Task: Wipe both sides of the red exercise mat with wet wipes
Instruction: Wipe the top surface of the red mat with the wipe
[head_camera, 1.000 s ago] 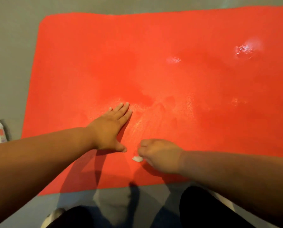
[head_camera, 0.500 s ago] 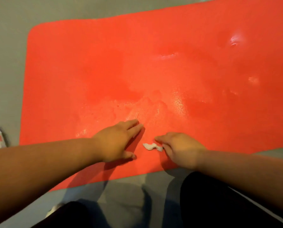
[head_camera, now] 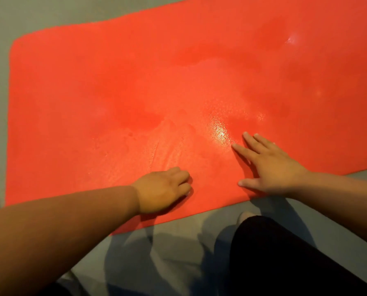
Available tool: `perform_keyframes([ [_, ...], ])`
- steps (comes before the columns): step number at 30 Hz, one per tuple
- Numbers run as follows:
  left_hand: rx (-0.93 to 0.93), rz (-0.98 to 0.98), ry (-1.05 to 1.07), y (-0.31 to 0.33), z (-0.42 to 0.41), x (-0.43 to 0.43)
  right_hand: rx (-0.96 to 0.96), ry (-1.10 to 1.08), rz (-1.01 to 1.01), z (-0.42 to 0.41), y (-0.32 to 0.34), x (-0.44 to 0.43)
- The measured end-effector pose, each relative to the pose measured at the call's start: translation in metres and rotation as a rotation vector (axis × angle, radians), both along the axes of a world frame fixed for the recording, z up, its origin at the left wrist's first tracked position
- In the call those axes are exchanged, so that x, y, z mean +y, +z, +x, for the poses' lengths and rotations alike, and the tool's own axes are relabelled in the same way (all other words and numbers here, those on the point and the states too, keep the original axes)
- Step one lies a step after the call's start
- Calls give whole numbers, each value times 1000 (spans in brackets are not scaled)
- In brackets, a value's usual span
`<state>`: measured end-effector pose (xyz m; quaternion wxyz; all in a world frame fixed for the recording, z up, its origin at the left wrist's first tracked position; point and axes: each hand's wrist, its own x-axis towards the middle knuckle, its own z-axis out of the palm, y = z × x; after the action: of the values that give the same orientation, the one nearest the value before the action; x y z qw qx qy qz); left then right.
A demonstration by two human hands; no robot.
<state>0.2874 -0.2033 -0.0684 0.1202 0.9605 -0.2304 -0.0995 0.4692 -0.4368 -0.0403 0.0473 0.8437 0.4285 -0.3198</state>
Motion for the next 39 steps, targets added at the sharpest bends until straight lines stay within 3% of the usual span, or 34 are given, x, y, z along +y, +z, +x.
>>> perform_keyframes([
  [2,13,-19,43,2,9,12,7,-38,29,-2,-4,-3],
  [3,4,-53,194,7,26,16,14,-49,34,-2,-5,-3],
  [6,-37,-144,913,11,91,30,30,-57,35,-1,-4,-1],
  [8,28,-188,1146,5,110,15,31,-73,38,-1,-3,1],
  [10,82,-186,1064,-2,91,-25,30,-76,42,-3,-4,2],
  [13,100,-242,687,3,17,-90,31,-80,50,-4,-4,1],
  [15,119,-310,523,7,-6,-90,33,-81,47,-5,-3,2],
  [17,63,-289,568,-1,18,-61,31,-83,56,-5,-2,3],
  [22,-63,-220,1041,-5,100,-14,36,-63,59,-6,-1,-5],
  [24,-54,-226,952,-9,80,-39,46,-60,67,-6,-2,-10],
  [27,-21,-279,463,-7,18,-76,59,-41,50,-6,-2,-12],
  [29,26,-241,288,-8,20,-60,56,-28,37,-8,-2,-12],
  [30,-4,-208,313,-9,36,-46,53,-16,30,-8,-2,-11],
  [33,-127,-175,814,-11,93,-2,56,18,11,-6,0,-7],
  [35,-121,-191,973,-13,95,-10,56,34,-4,-1,1,-3],
  [37,-110,-250,820,-13,61,-47,61,38,9,4,1,3],
  [39,-32,-325,531,-6,11,-77,71,49,16,4,1,10],
])
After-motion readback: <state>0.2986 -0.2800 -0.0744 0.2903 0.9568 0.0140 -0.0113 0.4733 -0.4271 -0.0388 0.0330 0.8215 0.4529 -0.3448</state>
